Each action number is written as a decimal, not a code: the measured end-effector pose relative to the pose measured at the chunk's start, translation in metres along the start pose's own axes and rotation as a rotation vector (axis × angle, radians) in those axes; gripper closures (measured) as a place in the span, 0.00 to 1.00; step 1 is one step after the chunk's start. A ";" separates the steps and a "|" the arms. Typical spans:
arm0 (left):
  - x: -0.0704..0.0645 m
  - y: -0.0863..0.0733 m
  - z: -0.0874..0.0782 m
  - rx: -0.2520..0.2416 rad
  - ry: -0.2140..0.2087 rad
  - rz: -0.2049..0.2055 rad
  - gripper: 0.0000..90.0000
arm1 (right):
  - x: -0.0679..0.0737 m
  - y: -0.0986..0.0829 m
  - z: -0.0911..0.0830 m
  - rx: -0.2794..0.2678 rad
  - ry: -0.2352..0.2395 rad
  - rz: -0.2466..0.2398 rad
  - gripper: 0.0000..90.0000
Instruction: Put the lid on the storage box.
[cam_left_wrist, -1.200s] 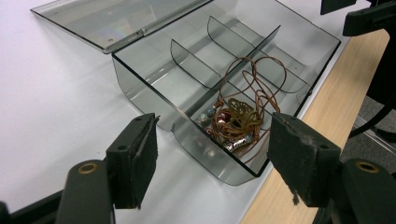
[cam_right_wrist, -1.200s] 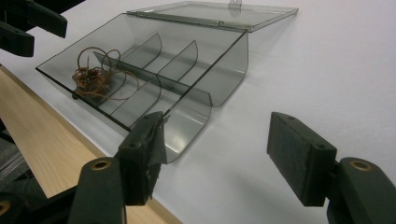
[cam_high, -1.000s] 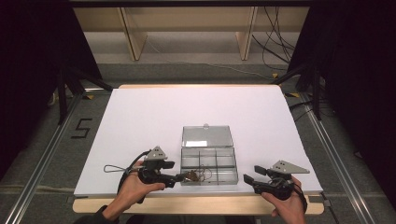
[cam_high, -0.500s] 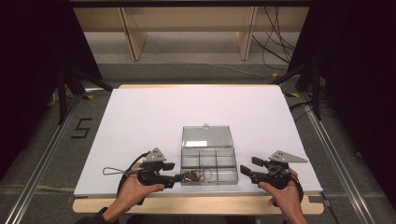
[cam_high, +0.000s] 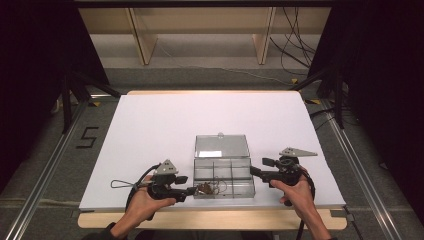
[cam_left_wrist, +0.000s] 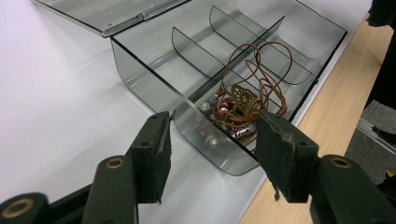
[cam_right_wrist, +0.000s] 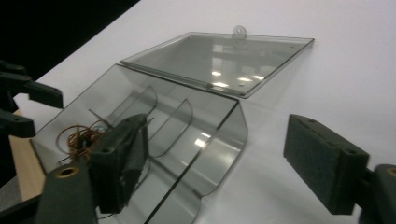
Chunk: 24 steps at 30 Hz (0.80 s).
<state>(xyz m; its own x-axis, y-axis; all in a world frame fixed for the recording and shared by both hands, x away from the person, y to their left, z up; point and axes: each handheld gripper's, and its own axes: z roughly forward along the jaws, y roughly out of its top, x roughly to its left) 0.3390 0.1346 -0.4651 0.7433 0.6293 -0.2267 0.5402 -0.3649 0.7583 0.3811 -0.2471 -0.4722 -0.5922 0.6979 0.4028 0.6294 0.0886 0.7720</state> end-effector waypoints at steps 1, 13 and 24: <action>0.000 -0.001 0.001 0.005 0.001 0.000 0.50 | -0.003 0.001 0.002 -0.004 -0.008 -0.023 0.23; 0.000 -0.001 0.004 0.011 -0.014 -0.023 0.54 | -0.011 0.018 0.025 0.015 0.011 -0.009 0.25; -0.001 0.000 0.009 0.015 -0.017 -0.019 0.57 | -0.019 0.025 0.040 0.051 0.001 0.023 0.25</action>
<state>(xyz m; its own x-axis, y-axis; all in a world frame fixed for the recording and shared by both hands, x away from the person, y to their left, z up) 0.3419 0.1280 -0.4706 0.7393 0.6245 -0.2520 0.5602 -0.3627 0.7447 0.4282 -0.2294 -0.4806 -0.5776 0.6993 0.4212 0.6678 0.1081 0.7364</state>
